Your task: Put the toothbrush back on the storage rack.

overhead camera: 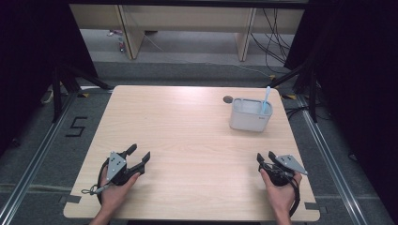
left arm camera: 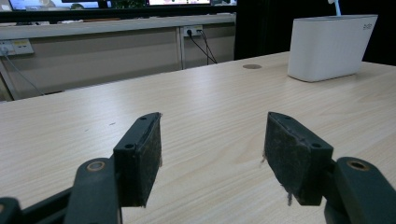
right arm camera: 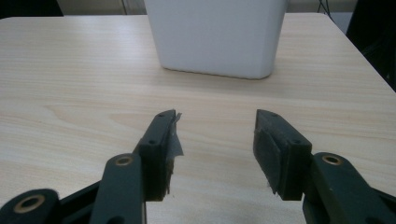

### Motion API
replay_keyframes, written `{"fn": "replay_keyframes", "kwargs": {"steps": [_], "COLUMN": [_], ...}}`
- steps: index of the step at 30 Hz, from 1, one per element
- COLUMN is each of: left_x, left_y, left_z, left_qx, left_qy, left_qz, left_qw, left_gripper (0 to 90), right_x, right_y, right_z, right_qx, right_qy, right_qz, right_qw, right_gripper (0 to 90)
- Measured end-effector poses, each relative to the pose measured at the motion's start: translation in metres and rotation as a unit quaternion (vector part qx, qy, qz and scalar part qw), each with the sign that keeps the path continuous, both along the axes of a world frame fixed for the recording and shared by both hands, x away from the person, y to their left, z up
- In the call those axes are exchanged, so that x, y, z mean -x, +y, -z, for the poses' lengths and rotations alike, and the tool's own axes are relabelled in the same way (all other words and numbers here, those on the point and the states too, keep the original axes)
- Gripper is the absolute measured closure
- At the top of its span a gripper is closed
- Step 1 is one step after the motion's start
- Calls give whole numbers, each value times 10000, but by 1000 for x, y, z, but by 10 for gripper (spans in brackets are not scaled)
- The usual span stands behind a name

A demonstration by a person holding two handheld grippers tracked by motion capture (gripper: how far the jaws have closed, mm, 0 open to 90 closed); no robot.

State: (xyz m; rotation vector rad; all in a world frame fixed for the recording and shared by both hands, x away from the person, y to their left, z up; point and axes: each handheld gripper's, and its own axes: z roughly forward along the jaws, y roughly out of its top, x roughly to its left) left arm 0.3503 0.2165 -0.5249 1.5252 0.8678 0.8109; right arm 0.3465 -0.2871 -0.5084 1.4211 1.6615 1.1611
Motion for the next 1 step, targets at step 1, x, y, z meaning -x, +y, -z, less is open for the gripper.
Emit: {"fn": "replay_keyframes", "kwargs": {"steps": [1], "left_x": [0], "left_y": [0], "left_z": [0], "left_qx": [9], "left_qy": [6], "left_qz": [-10], "left_qw": [10000], "left_gripper": [363], "right_x": [0], "right_y": [2], "right_z": [-2], "right_qx": [-104], "right_qy": [41], "right_qz": [-35], "right_qw": [9999], "right_gripper": [501]}}
